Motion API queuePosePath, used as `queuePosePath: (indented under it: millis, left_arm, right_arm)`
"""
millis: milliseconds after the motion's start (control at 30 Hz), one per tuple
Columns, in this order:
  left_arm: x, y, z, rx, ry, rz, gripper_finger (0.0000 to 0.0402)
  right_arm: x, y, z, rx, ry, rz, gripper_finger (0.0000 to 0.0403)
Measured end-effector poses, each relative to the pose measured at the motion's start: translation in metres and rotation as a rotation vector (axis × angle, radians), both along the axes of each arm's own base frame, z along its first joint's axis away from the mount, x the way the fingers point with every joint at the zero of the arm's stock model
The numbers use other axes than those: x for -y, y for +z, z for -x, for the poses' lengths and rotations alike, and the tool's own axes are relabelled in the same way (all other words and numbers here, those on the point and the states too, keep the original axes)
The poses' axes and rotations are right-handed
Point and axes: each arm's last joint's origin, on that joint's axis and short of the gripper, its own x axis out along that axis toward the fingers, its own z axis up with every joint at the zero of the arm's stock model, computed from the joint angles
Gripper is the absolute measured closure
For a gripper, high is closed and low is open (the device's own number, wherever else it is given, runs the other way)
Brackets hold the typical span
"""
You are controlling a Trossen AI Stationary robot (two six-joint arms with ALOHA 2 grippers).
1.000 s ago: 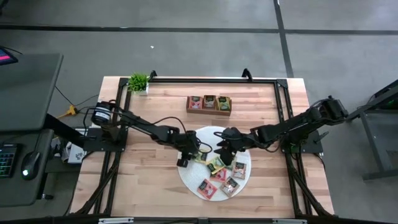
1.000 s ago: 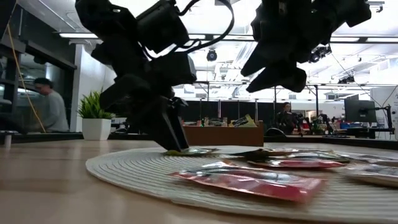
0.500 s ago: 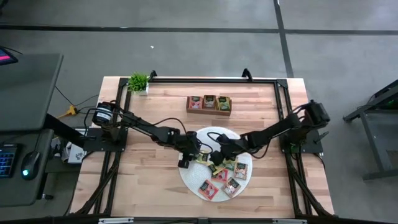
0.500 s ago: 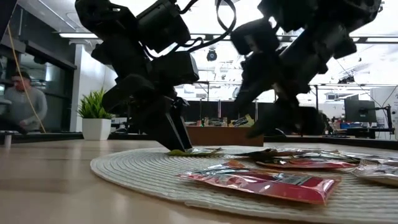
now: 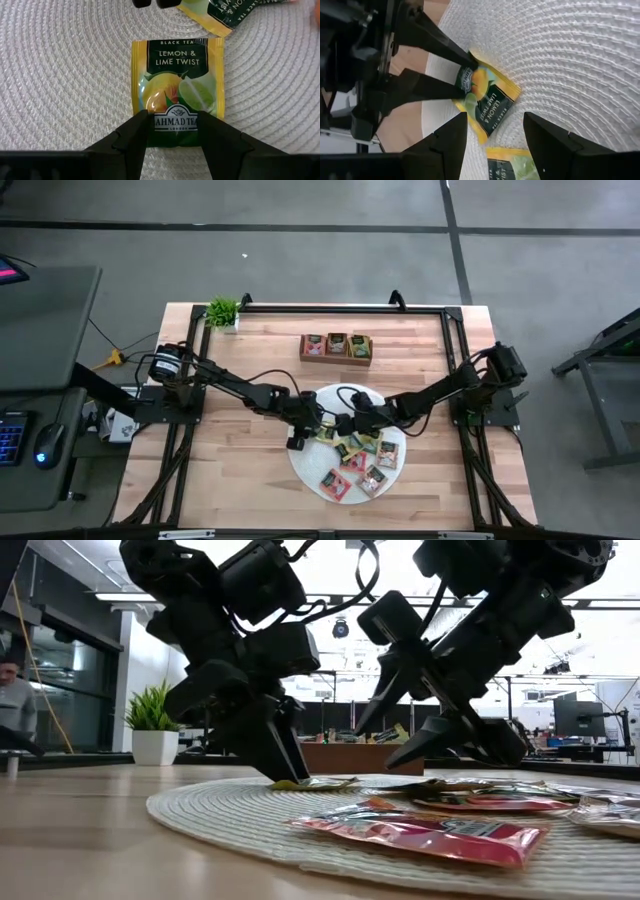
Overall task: Pick & Place Tea
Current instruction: Put the yellow tea bag into the right section of the wooden organizer
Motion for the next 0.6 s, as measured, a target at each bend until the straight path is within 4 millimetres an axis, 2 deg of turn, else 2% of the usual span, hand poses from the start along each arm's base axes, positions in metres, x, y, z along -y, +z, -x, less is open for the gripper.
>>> queuePosePath:
  millis: [467, 600]
  left_arm:
    - [0.0, 0.0, -0.001, 0.013, -0.02, -0.013, 0.0234]
    - [0.0, 0.0, -0.001, 0.013, -0.024, -0.015, 0.0234]
  right_arm:
    - [0.001, -0.001, 0.0, 0.001, -0.062, -0.024, 0.0213]
    - [-0.002, -0.007, -0.01, -0.038, -0.04, -0.039, 0.0213]
